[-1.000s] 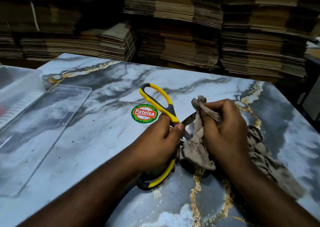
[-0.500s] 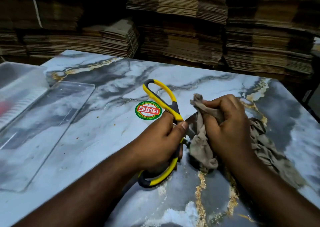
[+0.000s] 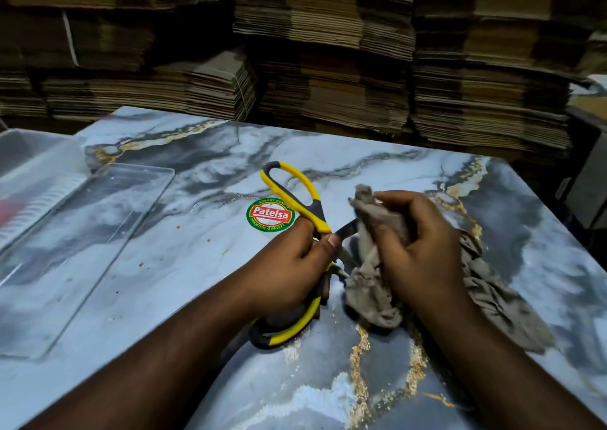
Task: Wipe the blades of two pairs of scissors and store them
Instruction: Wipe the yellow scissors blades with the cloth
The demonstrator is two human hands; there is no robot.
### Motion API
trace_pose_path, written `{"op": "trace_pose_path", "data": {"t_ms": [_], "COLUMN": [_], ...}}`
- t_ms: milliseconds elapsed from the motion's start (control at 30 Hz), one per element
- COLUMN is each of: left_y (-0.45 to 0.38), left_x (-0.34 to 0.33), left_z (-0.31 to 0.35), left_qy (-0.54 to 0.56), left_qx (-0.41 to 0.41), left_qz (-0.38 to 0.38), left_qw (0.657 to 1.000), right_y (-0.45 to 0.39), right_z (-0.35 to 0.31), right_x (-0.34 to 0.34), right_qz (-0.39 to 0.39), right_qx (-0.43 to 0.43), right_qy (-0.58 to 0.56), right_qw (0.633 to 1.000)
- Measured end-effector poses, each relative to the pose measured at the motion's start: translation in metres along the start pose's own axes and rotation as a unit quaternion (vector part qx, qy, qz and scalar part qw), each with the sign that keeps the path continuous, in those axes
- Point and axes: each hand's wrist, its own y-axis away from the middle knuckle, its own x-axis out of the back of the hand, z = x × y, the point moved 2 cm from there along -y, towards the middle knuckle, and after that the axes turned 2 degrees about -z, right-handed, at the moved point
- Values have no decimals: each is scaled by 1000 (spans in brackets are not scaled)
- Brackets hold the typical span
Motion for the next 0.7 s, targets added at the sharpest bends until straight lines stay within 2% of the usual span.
{"op": "trace_pose_path", "data": {"t_ms": [67,100,233,300,367,433,500,567,633,700], "left_y": [1,1,0,-1,-1,0,1,1,0,0], "left_x": [1,2,2,1,1,0,-1,0,3,3], "left_z": [-1,-2,-2,-1,-1,-1,0,-1,-4,-5], "left_qy": [8,8,-7,1,9,23,34,28,19,16], "left_qx": [-1,-2,-1,10,10,12,13,8,7,4], "left_qz": [1,1,-6,-6,-8,-13,-13,-9,-8,-9], "left_qw": [1000,1000,1000,1000,1000,1000,999,1000,1000,1000], "right_y": [1,-4,-23,-19,-12,-4,3,2,-9,-21], "right_z": [-5,-1,29,27,13,-3,-13,-11,3,21], "right_x": [-6,-6,6,16,19,12,-1,-9,-8,1], "right_qz": [-24,-24,34,85,86,24,-54,-91,-73,-32], "right_qx": [56,48,-103,-139,-111,-45,43,104,73,4], "right_qy": [39,48,20,-24,-52,-63,-13,46,59,54], "right_qw": [997,997,994,986,989,997,998,989,993,998]}}
